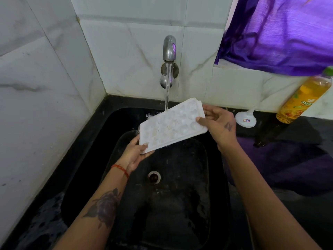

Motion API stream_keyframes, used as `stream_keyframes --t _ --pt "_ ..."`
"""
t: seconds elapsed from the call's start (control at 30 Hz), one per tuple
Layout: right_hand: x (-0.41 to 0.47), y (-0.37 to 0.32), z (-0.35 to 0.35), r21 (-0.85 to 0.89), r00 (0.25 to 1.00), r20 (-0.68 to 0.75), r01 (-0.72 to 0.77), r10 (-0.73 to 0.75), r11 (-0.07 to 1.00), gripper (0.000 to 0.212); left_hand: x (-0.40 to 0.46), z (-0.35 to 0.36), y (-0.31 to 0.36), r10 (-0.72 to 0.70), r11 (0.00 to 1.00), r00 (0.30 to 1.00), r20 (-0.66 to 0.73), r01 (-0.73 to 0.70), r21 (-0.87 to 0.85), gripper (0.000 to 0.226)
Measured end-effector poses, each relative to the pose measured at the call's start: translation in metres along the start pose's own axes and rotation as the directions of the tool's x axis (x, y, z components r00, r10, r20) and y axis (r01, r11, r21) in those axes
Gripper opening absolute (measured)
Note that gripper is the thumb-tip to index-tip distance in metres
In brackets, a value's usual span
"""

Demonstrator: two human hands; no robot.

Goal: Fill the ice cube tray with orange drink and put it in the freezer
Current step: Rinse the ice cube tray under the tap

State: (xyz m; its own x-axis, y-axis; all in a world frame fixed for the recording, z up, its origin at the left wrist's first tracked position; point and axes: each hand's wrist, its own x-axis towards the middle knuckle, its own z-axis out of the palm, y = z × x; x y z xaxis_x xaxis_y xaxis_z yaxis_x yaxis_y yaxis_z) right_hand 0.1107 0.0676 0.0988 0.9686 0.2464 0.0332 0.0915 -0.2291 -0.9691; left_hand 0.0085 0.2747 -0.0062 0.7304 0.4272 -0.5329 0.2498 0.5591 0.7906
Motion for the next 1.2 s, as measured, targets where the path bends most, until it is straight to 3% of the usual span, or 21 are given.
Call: stream_keyframes --t 0.2,0.4,0.53,0.67,0.83,0.97,1.2 --pt "0.009 0.000 -0.027 -0.041 0.995 -0.098 -0.005 0.001 0.999 0.041 -0.001 0.034 0.000 0.017 0.997 0.999 0.049 -0.021 0.075 0.048" --pt "0.010 0.049 -0.068 -0.096 0.933 -0.293 -0.246 0.209 0.964 0.046 0.001 0.066 0.014 0.066 0.983 0.990 0.125 -0.086 0.160 0.037" --pt "0.003 0.075 -0.069 -0.094 0.890 -0.320 -0.372 0.325 0.924 0.049 0.000 0.074 0.024 0.125 0.973 0.980 0.152 -0.151 0.173 0.039" --pt "0.001 0.091 -0.050 -0.089 0.888 -0.258 -0.415 0.382 0.905 0.049 -0.006 0.065 0.038 0.173 0.963 0.978 0.115 -0.193 0.189 0.037" --pt "0.004 0.097 -0.005 -0.115 0.919 -0.065 -0.395 0.390 0.911 0.046 -0.012 0.033 0.056 0.230 0.966 0.972 -0.038 -0.223 0.129 0.033" --pt "0.001 0.080 0.030 -0.167 0.945 0.049 -0.313 0.325 0.935 0.044 -0.018 -0.003 0.066 0.247 0.969 0.954 -0.168 -0.238 0.073 0.027" --pt "0.010 0.039 0.062 -0.271 0.961 0.224 -0.101 0.165 0.957 0.049 -0.016 -0.058 0.052 0.145 0.986 0.914 -0.379 -0.163 -0.017 0.030"
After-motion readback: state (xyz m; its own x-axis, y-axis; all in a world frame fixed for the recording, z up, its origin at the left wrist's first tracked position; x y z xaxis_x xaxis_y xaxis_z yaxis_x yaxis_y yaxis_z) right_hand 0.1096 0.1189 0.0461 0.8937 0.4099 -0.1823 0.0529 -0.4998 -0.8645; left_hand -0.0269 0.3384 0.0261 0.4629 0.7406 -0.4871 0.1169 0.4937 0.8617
